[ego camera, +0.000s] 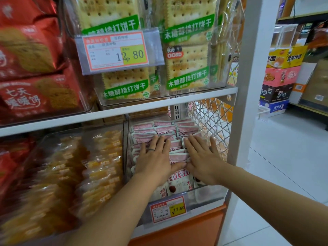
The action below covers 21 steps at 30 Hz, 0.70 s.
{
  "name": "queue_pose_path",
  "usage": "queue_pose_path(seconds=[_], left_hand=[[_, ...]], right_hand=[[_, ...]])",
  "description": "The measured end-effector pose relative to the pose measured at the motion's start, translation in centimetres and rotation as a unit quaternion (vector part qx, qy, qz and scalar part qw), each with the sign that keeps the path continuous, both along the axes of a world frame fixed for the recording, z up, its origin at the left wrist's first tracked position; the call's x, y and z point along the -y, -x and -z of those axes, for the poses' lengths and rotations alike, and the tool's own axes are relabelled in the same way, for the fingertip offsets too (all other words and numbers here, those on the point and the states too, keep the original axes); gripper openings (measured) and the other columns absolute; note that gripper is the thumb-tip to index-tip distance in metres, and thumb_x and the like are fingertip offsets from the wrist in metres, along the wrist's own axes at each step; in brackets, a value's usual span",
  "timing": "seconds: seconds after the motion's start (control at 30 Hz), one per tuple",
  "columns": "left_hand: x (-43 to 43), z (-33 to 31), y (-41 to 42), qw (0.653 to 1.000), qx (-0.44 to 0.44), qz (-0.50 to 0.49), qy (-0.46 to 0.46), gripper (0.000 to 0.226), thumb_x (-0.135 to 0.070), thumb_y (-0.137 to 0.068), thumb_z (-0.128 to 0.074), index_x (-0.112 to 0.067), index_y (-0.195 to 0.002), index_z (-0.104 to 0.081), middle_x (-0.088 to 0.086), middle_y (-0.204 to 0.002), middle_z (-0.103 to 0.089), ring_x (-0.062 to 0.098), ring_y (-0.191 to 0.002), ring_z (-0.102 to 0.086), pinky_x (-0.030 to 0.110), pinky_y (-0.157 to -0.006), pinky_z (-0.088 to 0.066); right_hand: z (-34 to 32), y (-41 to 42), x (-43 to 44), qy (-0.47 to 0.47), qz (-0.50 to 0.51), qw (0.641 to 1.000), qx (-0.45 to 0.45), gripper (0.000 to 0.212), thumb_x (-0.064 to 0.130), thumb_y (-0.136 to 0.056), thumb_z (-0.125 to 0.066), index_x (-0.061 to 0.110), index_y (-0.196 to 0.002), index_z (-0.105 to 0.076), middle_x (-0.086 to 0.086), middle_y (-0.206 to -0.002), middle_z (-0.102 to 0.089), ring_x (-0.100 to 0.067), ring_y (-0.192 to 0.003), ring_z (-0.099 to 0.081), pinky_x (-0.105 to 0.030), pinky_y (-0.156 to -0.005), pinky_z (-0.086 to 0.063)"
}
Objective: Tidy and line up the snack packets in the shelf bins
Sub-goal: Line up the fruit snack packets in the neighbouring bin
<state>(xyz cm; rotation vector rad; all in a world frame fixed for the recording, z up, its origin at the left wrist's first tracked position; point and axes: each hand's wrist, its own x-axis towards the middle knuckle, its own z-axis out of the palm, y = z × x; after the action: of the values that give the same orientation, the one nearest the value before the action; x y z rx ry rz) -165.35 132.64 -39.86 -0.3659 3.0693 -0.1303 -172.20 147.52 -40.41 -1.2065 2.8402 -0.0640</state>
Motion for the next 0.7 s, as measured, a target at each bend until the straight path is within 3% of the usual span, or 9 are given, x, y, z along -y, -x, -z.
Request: queue_pose_path(seconds=[0.13,0.23,0.33,0.43,0.5,0.6,0.7], left_hand=[[0.0,-0.3,0.2,0.999,0.033,-0.011,-0.018,0.099,-0.081,-0.078,-0.016,-0.021,-0.15,0.014,0.002,-0.157,0.023,0.021,-0.142,0.026,0.051,-0.117,0.007],[-0.1,-0.6,-0.4,0.998,0.058,0.008,-0.034,0.1,-0.082,-0.077,-0.018,-0.021,-0.15,0.013,-0.001,-0.157,0.02,0.021,-0.142,0.026,0.052,-0.116,0.008],[0.3,-1.3,-1.1,0.995,0.071,0.042,-0.059,0.094,-0.08,-0.08,-0.021,-0.026,-0.151,0.005,-0.003,-0.157,0.021,0.021,-0.142,0.025,0.051,-0.116,0.009],[0.6,-1.9,-1.9,0.996,0.064,0.043,-0.042,0.094,-0.083,-0.077,-0.02,-0.03,-0.151,0.002,-0.002,-0.157,0.022,0.022,-0.143,0.022,0.052,-0.114,0.01],[0.5,-2.1,-2.4,0.997,0.066,0.025,0.006,0.096,-0.085,-0.076,-0.018,-0.03,-0.151,0.006,0.003,-0.157,0.022,0.027,-0.145,0.016,0.055,-0.112,0.012],[0.4,-2.1,-2.7,0.996,0.078,0.018,0.038,0.095,-0.083,-0.078,-0.022,-0.03,-0.15,0.01,0.009,-0.156,0.022,0.031,-0.145,0.013,0.058,-0.11,0.013],[0.7,-2.0,-2.5,0.997,0.074,0.023,0.022,0.094,-0.082,-0.079,-0.026,-0.033,-0.149,0.011,0.008,-0.156,0.024,0.031,-0.145,0.014,0.059,-0.109,0.013]], right_hand=[[-0.5,0.5,-0.4,0.005,-0.025,1.0,0.018,0.091,0.063,-0.071,0.005,0.018,-0.149,0.01,0.002,-0.159,0.005,-0.015,-0.145,0.011,-0.047,-0.113,0.016],[-0.9,-0.2,-1.1,-0.026,-0.04,0.999,0.025,0.068,0.05,-0.093,-0.01,0.017,-0.15,0.007,0.001,-0.159,0.003,-0.015,-0.145,0.007,-0.046,-0.116,0.012],[-1.8,-0.4,-1.3,-0.035,-0.036,0.997,0.05,0.06,0.039,-0.1,-0.018,0.018,-0.151,0.005,0.001,-0.159,0.002,-0.014,-0.145,0.007,-0.045,-0.115,0.012],[-3.6,0.6,-0.3,0.037,-0.021,0.998,0.039,0.053,0.034,-0.1,-0.021,0.02,-0.15,-0.012,0.001,-0.158,-0.012,-0.016,-0.145,-0.006,-0.045,-0.114,0.01],[-4.1,1.4,0.9,0.12,-0.033,0.992,0.001,0.046,0.031,-0.1,-0.027,0.023,-0.146,-0.029,0.002,-0.153,-0.028,-0.018,-0.142,-0.021,-0.043,-0.115,-0.001],[-3.3,2.3,3.1,0.179,-0.099,0.979,-0.014,0.038,0.022,-0.097,-0.04,0.027,-0.133,-0.051,0.0,-0.136,-0.053,-0.021,-0.126,-0.046,-0.037,-0.107,-0.029],[-2.3,3.0,4.9,0.205,-0.092,0.974,0.019,0.034,0.014,-0.092,-0.051,0.023,-0.123,-0.063,-0.004,-0.126,-0.06,-0.021,-0.113,-0.056,-0.031,-0.096,-0.043]])
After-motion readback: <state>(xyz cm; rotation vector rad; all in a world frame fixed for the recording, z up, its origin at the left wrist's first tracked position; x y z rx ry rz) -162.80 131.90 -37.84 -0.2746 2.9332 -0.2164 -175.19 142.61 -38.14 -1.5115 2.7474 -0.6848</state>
